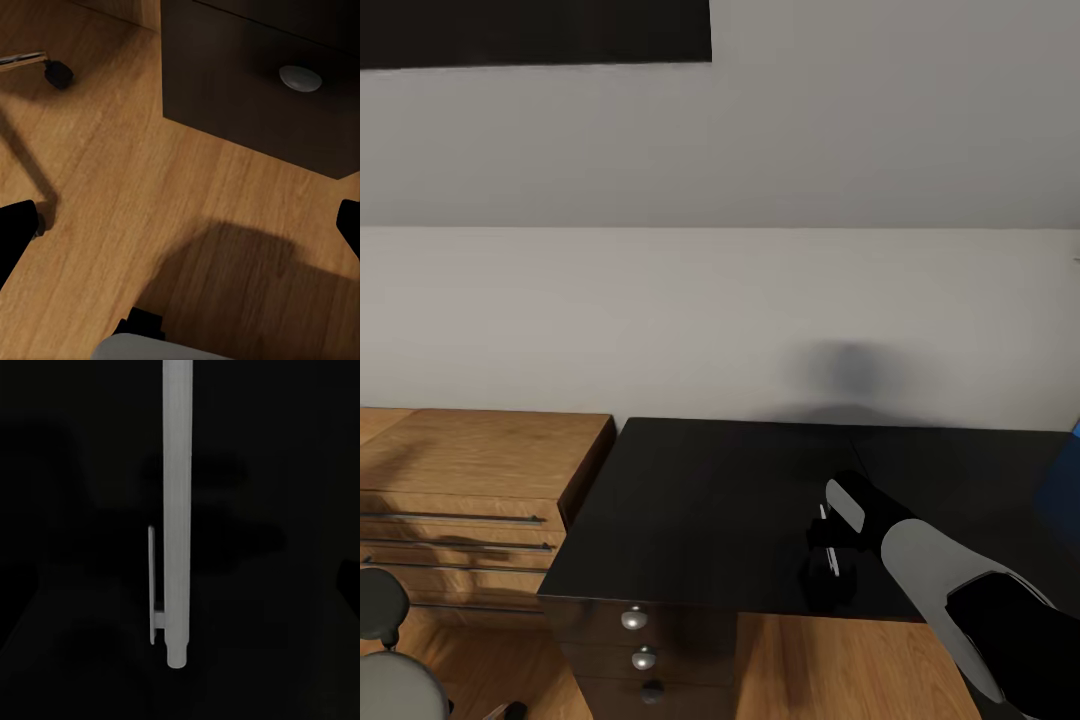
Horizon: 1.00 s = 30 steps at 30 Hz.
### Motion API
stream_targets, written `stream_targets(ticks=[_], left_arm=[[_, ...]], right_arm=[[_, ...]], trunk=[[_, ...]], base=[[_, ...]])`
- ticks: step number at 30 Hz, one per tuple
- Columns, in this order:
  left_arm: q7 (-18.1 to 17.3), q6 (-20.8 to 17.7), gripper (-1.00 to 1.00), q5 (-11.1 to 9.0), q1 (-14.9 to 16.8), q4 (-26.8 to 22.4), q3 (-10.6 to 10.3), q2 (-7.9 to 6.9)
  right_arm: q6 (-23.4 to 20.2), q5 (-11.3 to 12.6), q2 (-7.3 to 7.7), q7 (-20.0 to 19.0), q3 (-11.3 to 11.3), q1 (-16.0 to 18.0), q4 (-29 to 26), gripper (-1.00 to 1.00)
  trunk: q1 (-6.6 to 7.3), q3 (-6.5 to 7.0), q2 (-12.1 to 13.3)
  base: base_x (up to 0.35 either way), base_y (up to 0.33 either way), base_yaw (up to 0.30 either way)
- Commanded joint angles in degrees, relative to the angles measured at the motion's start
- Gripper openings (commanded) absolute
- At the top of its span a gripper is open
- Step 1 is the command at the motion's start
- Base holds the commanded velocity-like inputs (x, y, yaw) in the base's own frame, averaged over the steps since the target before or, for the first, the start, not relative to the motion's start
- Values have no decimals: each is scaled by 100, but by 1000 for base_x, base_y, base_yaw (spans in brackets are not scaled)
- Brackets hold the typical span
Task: In the bedroom, organize the workspace by keeping the computer under the desk, ensuring the monitor is on the desk, placing the keyboard on the desk next to the monitor, placing the mouse on the desk next to the keyboard, moving the folder from the swivel chair onto the desk next to the mouse, stacking the notebook on top of the folder with the pen on top of the notebook, and positioning the swivel chair next to the desk.
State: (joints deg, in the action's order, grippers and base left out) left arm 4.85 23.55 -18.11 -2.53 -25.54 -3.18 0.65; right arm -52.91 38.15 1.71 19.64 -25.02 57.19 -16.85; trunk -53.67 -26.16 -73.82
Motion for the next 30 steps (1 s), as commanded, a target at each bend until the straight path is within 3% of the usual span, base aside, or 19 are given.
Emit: stream_targets(ticks=[1,10,30], left_arm=[[51,10,100,-8,-2,-9,-34,-3],[51,10,100,-8,-2,-7,-34,-3],[58,1,100,-8,-2,-5,-34,-6]], right_arm=[[-19,61,5,40,-38,2,-12,100],[-14,61,5,39,-38,2,-11,100],[-9,61,8,37,-38,2,-11,100]], trunk=[[0,-5,-3],[-198,-167,-364],[-198,-167,-364]], base=[[0,0,0],[0,0,0],[0,0,0]])
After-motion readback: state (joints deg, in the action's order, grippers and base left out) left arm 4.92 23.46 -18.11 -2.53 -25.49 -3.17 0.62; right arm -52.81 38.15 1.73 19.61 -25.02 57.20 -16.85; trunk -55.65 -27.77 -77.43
